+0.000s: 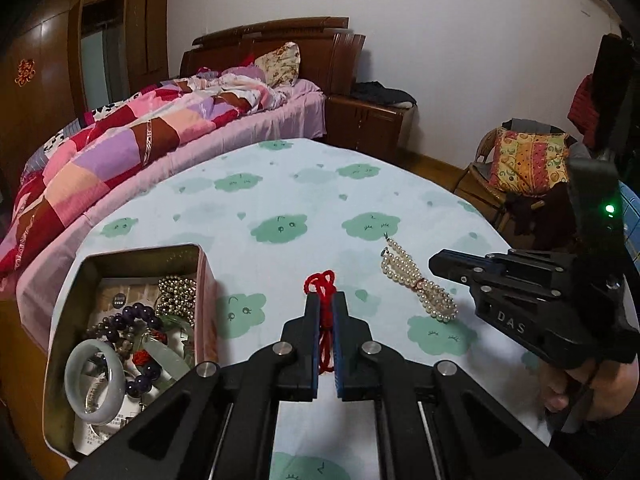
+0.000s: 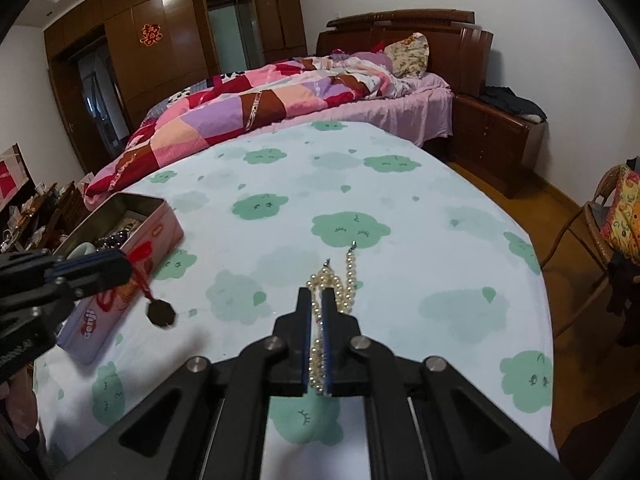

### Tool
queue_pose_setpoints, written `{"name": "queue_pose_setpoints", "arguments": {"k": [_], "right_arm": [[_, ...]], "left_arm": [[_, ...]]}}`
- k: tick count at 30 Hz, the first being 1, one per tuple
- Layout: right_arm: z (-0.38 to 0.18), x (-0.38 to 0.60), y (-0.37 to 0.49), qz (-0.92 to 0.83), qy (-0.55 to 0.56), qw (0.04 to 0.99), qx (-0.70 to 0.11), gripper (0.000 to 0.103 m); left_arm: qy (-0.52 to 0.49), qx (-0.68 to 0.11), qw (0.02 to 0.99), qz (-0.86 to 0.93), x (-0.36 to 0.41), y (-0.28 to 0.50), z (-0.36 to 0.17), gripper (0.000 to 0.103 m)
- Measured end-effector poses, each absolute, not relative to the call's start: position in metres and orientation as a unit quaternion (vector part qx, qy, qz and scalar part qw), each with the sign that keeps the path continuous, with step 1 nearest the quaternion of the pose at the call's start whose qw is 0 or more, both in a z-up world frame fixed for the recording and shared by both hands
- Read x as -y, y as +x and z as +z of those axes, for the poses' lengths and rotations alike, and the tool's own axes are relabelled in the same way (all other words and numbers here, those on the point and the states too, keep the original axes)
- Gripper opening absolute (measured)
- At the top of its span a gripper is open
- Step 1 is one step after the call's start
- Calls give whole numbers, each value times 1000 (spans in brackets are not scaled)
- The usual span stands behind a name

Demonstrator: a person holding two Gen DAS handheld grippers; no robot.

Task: Organize jewelry
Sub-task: 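Carry the red cord and pearl necklace over the tin box with both tools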

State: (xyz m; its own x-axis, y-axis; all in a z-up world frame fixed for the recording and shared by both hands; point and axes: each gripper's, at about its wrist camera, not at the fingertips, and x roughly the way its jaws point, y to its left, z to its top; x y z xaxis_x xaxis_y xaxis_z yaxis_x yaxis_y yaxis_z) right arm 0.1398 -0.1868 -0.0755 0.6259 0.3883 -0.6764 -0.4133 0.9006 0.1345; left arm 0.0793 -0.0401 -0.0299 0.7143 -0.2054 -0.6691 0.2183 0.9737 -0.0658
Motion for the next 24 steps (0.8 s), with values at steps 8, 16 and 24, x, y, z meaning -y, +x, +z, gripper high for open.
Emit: {"name": "queue_pose_setpoints", "arguments": {"k": [8, 16, 24], "right_arm": [[-94, 178, 149, 201, -47, 887, -413, 57], [-104, 166, 147, 211, -81, 872, -435, 12], [-75, 171, 124, 236, -52, 883, -401, 9]], "left_arm": [[7, -371, 921, -118, 42, 83, -39, 4], [2, -362, 924, -122, 38, 78, -33, 4], [-7, -332, 935, -121, 26, 62, -9, 4]]}}
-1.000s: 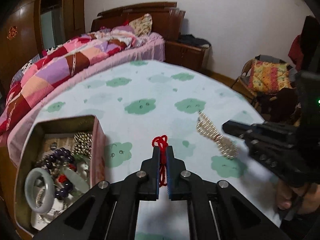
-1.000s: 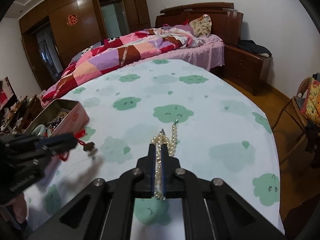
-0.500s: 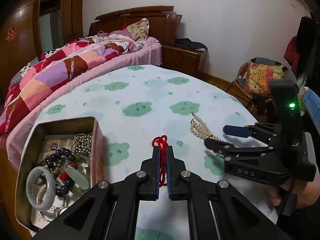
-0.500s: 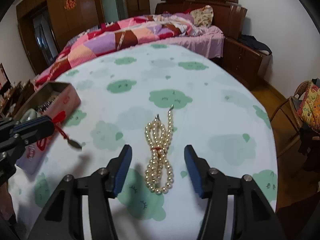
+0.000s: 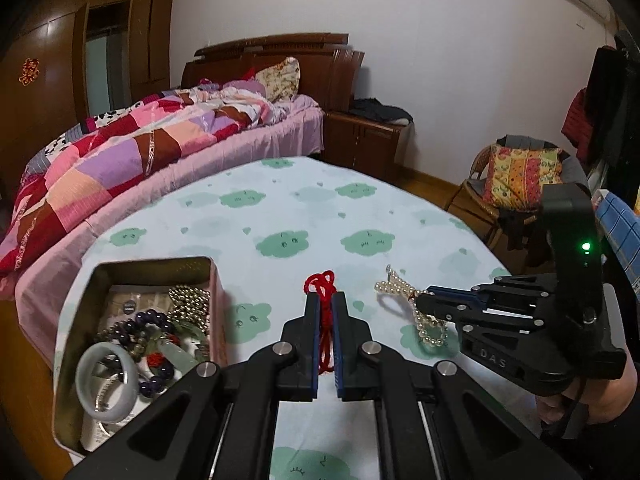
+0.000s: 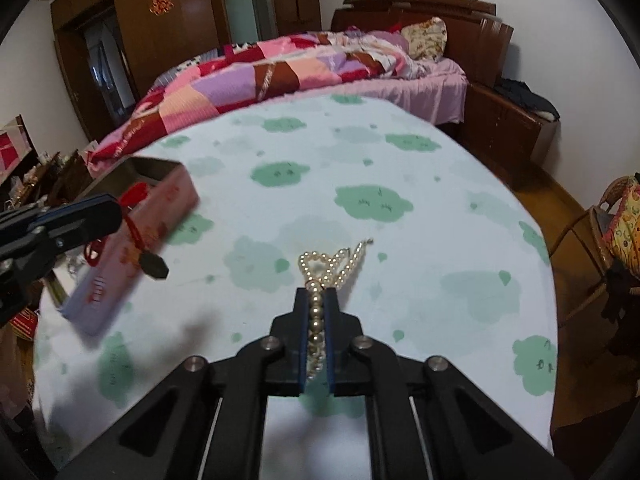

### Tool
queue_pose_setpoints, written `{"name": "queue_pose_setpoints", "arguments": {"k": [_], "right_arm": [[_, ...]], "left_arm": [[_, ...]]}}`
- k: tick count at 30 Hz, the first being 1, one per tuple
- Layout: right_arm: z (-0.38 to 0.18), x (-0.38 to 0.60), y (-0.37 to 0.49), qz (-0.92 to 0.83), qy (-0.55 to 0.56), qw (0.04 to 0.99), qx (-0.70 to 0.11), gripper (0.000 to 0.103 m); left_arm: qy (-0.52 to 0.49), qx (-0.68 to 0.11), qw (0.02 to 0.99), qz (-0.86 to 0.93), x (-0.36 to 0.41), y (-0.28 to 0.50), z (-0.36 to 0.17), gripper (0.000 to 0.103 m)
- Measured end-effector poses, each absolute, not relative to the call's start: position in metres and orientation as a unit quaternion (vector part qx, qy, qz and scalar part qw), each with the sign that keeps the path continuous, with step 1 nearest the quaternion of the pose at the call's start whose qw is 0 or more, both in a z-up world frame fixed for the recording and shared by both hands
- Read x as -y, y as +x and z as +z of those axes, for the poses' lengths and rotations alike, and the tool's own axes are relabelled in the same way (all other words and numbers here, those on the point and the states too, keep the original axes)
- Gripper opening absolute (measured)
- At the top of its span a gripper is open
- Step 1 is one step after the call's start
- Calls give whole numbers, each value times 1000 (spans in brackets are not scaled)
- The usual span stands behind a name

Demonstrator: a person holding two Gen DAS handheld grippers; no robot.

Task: Organize jewelry
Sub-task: 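Carry the red cord and pearl necklace over the tin box with both tools, then lower the cord and pearls into the tin and open both tools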

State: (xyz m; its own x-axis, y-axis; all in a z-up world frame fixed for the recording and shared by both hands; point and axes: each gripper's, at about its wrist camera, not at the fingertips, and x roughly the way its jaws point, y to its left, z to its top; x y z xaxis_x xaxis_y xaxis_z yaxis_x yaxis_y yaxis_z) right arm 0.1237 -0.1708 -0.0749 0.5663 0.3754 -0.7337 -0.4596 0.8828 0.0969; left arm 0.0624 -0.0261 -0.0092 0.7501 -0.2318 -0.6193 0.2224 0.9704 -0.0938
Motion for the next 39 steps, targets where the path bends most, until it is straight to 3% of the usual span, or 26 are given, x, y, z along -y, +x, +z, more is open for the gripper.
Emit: {"name": "queue_pose_setpoints", "arguments": {"k": [14, 39], "right_arm": [[-15, 147, 105, 281, -35, 903, -322, 9], [1, 43, 99, 373, -65, 878, -292, 9]], "left_arm": [[-13, -288, 952, -104, 1, 42, 23, 4], [-47, -282, 958, -3, -92, 26, 12, 4]]}}
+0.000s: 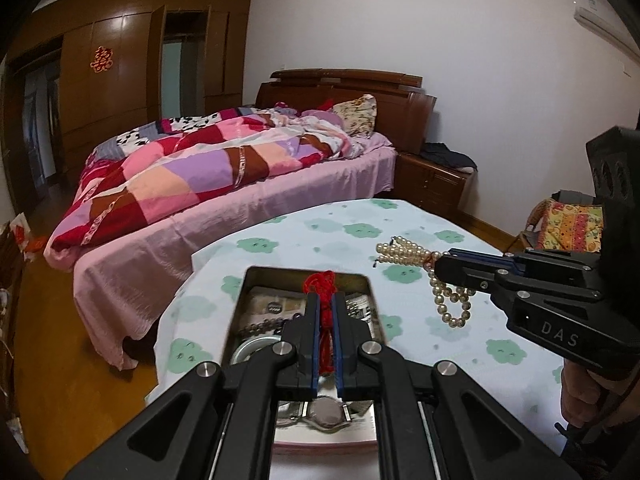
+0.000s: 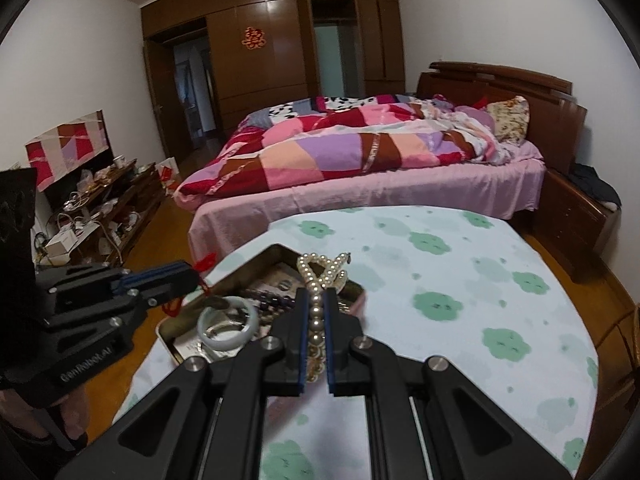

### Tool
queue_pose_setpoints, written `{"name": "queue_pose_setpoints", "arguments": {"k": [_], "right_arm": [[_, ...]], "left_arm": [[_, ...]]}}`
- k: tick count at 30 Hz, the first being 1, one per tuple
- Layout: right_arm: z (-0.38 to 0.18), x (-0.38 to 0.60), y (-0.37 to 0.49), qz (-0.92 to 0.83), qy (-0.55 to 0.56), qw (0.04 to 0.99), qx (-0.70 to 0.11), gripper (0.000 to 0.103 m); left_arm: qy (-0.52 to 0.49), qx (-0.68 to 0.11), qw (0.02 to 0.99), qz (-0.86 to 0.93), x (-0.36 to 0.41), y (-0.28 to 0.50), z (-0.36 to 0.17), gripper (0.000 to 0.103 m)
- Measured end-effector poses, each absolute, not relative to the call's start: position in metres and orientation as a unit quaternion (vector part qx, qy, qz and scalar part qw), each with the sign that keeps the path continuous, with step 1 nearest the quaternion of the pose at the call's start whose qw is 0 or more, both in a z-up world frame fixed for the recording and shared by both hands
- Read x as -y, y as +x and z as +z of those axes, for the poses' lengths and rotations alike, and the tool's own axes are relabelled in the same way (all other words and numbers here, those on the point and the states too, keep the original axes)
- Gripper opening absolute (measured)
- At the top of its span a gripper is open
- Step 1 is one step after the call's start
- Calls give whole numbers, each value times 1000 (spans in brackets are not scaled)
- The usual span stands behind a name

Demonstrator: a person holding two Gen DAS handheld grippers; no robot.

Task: Organize jewelry
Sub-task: 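Lower the cord and pearls into the tin and open both tools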

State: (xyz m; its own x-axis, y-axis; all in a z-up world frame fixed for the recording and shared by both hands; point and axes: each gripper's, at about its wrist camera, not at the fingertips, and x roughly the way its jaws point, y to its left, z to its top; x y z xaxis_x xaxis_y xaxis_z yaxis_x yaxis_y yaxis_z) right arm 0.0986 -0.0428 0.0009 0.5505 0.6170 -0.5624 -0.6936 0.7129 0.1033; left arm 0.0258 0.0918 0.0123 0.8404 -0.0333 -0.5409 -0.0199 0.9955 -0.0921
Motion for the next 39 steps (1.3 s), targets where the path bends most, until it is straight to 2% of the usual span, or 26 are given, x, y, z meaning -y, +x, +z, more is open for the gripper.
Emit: {"name": "queue_pose_setpoints", "arguments": {"k": [24, 39], "right_arm": [[-61, -13, 102, 395, -104, 844, -349, 9], [-72, -20, 102, 391, -122, 837, -364, 10]], "left_arm": [[-80, -338, 938, 18, -117, 46, -46, 4], [-76, -356, 931, 20, -117, 50, -58, 5]]}}
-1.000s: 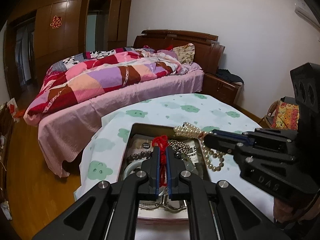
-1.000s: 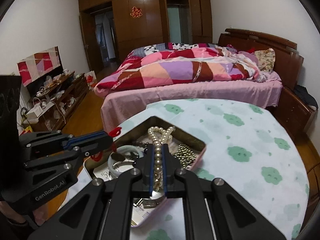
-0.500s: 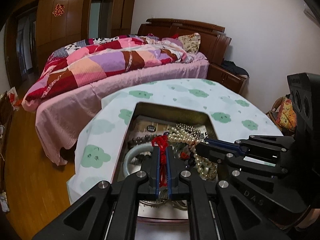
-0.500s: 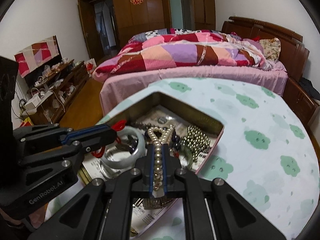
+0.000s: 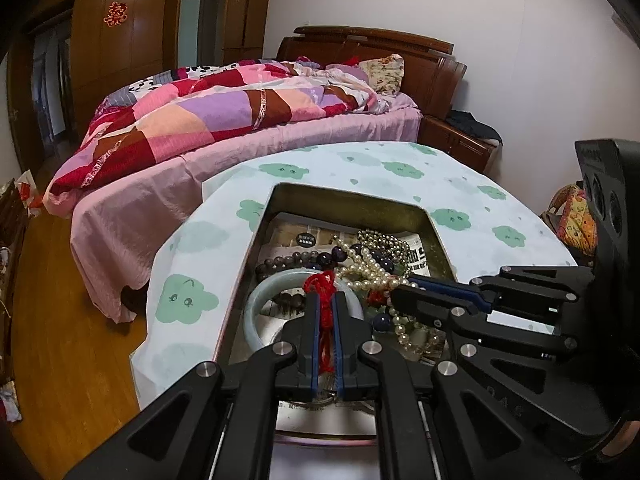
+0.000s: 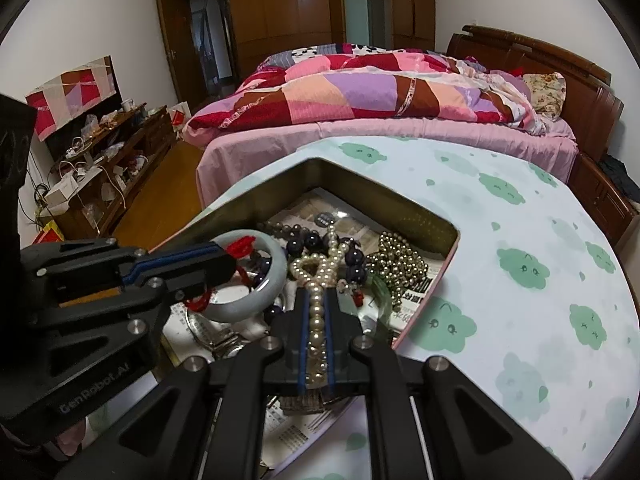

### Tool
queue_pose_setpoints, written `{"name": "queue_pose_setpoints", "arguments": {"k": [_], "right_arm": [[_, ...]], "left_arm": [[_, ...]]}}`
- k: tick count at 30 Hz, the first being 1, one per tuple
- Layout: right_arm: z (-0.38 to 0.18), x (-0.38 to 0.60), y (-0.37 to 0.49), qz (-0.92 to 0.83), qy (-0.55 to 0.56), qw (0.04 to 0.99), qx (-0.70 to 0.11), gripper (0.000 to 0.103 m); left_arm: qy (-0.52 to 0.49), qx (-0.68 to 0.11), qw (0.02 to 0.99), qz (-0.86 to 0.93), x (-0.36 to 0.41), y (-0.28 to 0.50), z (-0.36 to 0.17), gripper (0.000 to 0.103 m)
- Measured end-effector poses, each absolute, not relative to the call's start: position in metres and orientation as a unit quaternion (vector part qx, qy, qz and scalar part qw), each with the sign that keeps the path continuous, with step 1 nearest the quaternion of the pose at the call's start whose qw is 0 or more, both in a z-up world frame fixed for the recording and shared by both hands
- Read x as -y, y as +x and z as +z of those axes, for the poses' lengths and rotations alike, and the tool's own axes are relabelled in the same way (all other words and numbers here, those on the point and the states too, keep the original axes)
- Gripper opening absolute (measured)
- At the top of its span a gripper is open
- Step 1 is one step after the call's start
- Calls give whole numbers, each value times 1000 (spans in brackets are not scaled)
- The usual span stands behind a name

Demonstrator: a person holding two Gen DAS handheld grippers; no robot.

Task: Organize jewelry

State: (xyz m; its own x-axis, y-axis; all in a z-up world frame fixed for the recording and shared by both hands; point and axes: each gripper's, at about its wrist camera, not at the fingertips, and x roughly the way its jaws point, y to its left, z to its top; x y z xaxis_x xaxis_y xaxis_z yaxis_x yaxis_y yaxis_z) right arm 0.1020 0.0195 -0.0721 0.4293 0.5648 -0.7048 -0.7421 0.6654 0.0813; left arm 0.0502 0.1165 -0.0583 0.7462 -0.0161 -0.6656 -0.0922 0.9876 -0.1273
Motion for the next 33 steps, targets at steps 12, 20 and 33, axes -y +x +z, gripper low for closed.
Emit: {"name": "queue_pose_setpoints", "arguments": {"k": [12, 20, 33], "right_arm": [[-59, 1, 102, 384, -89, 847, -356, 53], [-27, 33, 87, 362, -61, 873, -320, 65], [8, 52, 77, 340, -41, 901, -268, 73]], "left_arm": [[-69, -305, 948, 62, -120, 23, -19, 77], [-58, -266, 959, 74, -119, -1, 19, 77], [-53, -229, 968, 86, -123, -17, 47, 78]]}}
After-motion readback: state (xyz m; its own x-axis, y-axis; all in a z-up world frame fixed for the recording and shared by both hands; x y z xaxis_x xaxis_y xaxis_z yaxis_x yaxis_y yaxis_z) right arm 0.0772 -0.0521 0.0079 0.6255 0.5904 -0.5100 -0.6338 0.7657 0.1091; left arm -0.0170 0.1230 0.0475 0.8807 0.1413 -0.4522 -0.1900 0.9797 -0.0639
